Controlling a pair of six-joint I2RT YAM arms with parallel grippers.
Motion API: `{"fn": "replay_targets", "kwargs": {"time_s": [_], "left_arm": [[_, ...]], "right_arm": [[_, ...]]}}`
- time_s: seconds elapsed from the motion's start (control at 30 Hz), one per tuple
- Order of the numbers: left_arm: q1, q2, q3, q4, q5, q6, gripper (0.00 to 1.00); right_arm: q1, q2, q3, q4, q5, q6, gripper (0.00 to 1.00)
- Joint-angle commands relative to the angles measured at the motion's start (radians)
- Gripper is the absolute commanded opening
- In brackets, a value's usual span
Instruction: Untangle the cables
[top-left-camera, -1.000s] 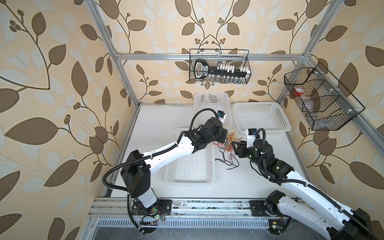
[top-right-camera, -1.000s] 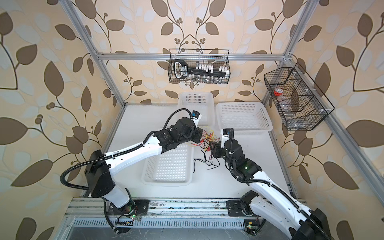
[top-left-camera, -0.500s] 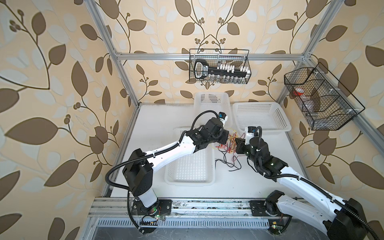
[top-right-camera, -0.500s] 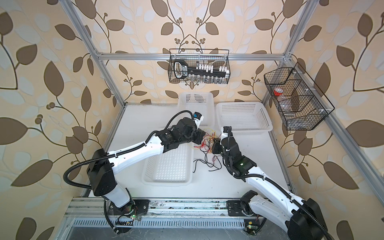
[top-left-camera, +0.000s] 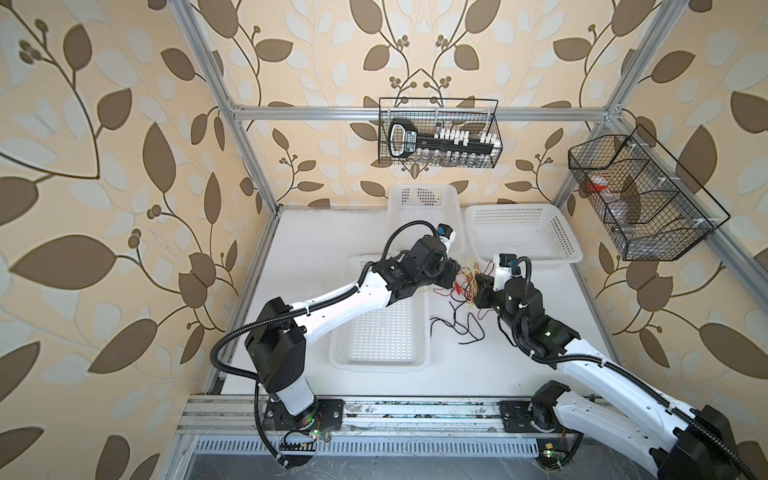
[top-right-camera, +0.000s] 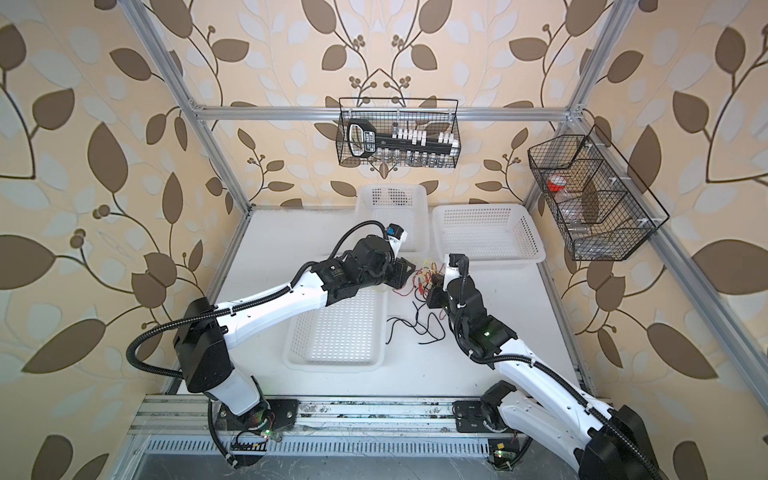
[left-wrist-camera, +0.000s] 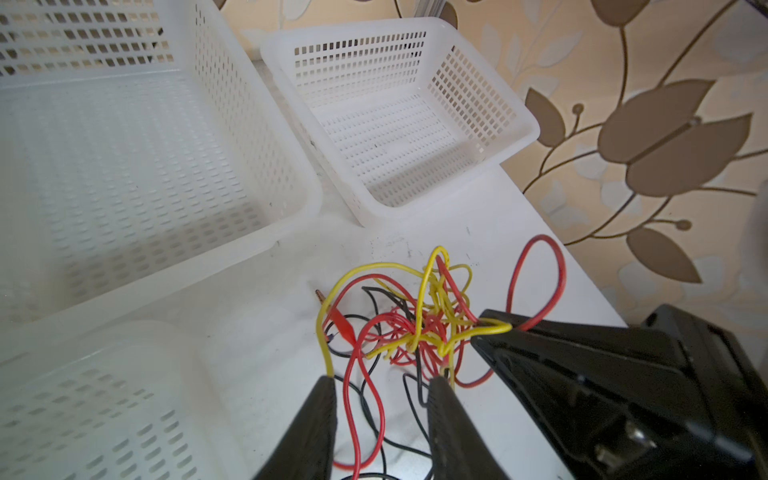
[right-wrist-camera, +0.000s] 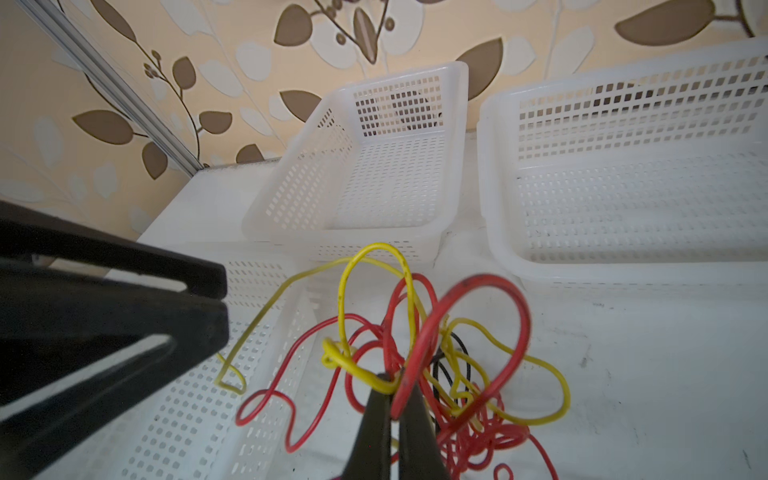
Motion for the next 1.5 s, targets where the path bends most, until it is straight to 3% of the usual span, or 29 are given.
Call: {"fn": "replay_targets", "kwargs": {"time_s": [0.0,0.17,0.43,0.6,0.73,0.9,1.3,1.47], "left_arm": [[0.003,-0.032,0.027,0.015,-0.017,0.012,0.49],[0.003,-0.014,0.043,-0.005,-0.048,0.049,0.56],[0.004,0.075,0.106,-0.133,-0.179,0.138,0.54],[0.011,0.126,0.136,-0.168,-0.159,0.143,0.54],[0.012,0.164,0.160,-0.177,-0.173,0.139,0.41],[0.013,0.186,0.181,-0.187,-0.201,0.135,0.02],[0.014,0.026,0.140,-0.164,-0.302,0.138,0.00],[0.019,-0.083,0.100,-0.150,-0.366,0.138,0.00]], "right_arm": [[0.010,-0.030,-0.023,0.054,0.029,-0.054,0.00],[0.014,-0.052,-0.040,0.079,0.013,-0.080,0.00],[0.014,-0.062,-0.044,0.089,0.004,-0.095,0.00],[0.016,-0.061,-0.042,0.095,-0.001,-0.095,0.00],[0.015,-0.061,-0.043,0.098,-0.001,-0.092,0.00],[0.016,-0.064,-0.053,0.098,0.008,-0.084,0.00],[0.009,-0.010,-0.109,0.057,0.074,0.033,0.00],[-0.045,0.014,-0.149,0.029,0.053,0.121,0.00]]}}
